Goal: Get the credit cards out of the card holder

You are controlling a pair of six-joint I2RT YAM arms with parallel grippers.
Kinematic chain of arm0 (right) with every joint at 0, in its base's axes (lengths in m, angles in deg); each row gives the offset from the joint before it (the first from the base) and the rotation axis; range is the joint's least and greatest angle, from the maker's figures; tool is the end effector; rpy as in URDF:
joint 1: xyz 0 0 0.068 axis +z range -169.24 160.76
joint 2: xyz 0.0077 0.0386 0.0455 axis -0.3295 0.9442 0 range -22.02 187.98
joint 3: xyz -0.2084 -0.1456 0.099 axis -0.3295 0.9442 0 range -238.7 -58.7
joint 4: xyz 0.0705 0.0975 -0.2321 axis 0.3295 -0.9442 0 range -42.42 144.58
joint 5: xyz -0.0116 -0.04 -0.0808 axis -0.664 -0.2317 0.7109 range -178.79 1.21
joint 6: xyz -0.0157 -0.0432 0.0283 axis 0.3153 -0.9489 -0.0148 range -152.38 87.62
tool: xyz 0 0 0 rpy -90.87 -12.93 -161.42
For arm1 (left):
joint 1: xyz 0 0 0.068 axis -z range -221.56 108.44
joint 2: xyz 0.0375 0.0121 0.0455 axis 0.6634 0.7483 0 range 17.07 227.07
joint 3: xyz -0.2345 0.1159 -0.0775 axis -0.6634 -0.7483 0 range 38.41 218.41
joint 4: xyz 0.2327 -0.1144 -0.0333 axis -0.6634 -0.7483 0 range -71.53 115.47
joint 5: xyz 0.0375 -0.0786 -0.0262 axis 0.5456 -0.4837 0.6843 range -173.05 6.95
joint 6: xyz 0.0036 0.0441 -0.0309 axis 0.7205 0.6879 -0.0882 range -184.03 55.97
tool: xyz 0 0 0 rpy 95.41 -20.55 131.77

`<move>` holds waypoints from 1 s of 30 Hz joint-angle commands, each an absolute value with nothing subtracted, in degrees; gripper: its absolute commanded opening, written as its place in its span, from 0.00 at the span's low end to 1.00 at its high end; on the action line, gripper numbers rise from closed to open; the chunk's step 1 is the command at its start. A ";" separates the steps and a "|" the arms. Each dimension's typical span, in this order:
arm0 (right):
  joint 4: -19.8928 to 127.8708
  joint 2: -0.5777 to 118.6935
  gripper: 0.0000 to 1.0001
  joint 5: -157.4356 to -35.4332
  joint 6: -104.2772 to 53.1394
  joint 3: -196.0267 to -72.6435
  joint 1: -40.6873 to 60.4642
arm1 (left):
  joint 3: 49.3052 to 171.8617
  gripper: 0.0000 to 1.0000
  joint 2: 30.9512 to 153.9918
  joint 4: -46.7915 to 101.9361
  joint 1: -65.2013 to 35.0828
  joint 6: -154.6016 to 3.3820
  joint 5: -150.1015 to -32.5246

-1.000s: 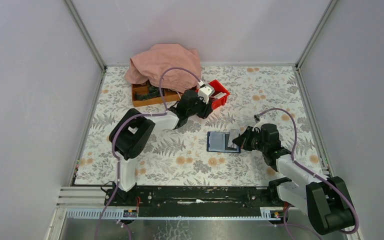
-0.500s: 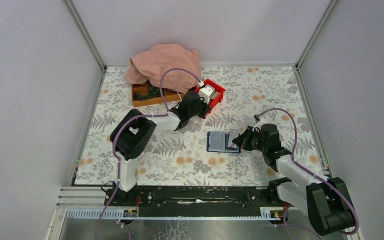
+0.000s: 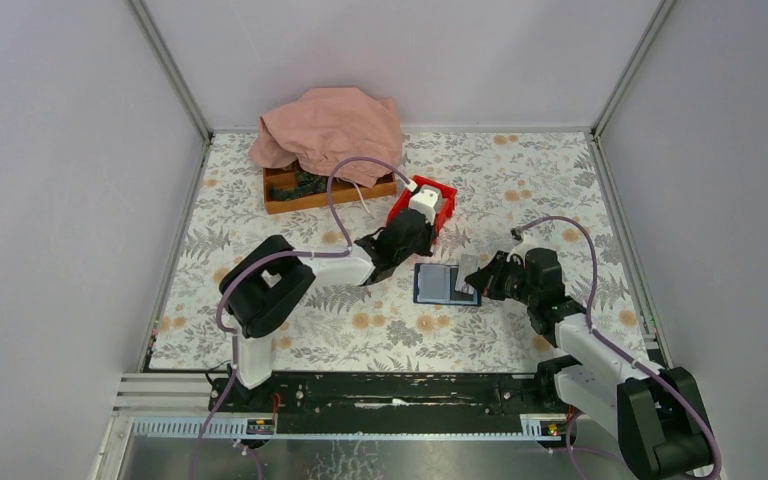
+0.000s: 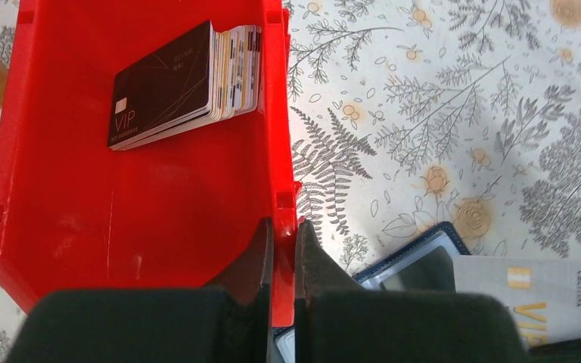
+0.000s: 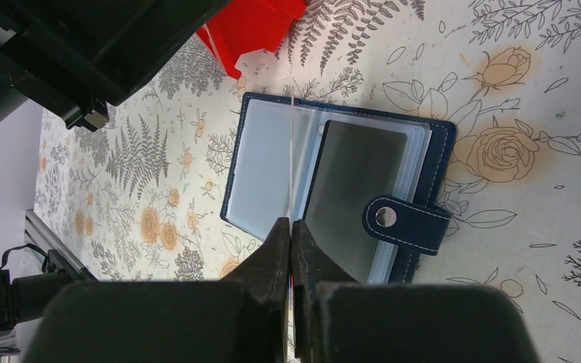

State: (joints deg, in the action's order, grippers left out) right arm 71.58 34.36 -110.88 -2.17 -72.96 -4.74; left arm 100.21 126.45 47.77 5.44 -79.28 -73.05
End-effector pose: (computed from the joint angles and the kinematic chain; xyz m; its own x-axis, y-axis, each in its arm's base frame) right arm 0.1831 0.0612 0.1680 -0.6378 0.3168 -0.7020 -0.2783 0.7551 0.5936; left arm 0.2880 -0.3000 0.1756 -0.4423 0.0945 -0.8919 0.5149 0.8409 -0.1663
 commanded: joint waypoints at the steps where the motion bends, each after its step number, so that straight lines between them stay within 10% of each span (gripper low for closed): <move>1: 72.23 32.60 0.00 -111.34 -2.50 -73.02 -5.09 | 99.01 0.00 124.89 48.10 6.06 -88.62 -65.24; 18: 73.96 34.81 0.00 -111.70 -2.33 -72.85 -5.06 | 98.33 0.16 126.75 45.13 10.51 -92.84 -54.07; 30: 74.86 33.89 0.00 -111.56 -2.50 -72.40 -5.04 | 93.89 0.75 121.56 51.17 11.62 -91.10 -51.57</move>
